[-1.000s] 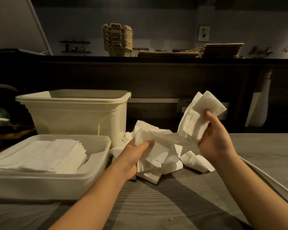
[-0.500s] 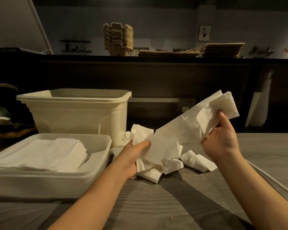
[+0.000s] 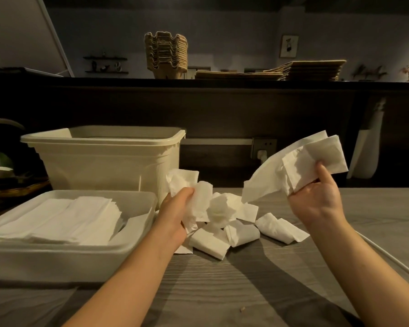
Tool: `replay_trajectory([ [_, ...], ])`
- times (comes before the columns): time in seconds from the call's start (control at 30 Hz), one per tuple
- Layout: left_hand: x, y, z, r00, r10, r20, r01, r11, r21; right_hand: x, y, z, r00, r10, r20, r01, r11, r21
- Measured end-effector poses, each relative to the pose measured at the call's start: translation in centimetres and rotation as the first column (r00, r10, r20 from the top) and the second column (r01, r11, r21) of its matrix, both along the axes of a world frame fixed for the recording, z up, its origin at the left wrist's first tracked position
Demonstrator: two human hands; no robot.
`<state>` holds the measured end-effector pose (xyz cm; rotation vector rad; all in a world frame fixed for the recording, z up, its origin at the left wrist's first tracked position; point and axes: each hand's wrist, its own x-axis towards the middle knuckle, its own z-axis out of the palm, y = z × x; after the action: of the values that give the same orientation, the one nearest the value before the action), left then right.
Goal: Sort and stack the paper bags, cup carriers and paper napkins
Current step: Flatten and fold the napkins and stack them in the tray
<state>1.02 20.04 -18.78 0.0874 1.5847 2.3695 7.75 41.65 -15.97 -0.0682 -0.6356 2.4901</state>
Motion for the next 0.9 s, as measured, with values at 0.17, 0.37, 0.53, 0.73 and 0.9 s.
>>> replay_trajectory([
  [0.17,2.8,0.0,0.8,0.859,-0.493,-0.138,0.433,0.844,-0.317,0.2,0.0,-0.1,0.983,0.15,-0.105,-0.138,0.985,0.106],
  [0.37,3.8,0.6,0.6,0.747,-0.656,-0.108,0.527,0.683,-0.505,0.9,-1.1,0.3,0.938,0.321,-0.133,-0.295,0.938,0.183],
  [0.53,4.0,1.0,0.0,0.767,-0.626,-0.14,0.497,0.717,-0.488,2.0,-2.3,1.1,0.902,0.414,-0.124,-0.373,0.89,0.263],
  [0.73,4.3,1.8,-0.3,0.786,-0.56,-0.262,0.378,0.771,-0.513,1.9,-1.8,0.2,0.908,0.409,-0.09,-0.304,0.791,0.531],
  [0.9,4.0,2.0,-0.3,0.806,-0.481,-0.346,0.308,0.839,-0.449,2.4,-3.4,0.4,0.842,0.539,0.015,-0.413,0.628,0.66],
])
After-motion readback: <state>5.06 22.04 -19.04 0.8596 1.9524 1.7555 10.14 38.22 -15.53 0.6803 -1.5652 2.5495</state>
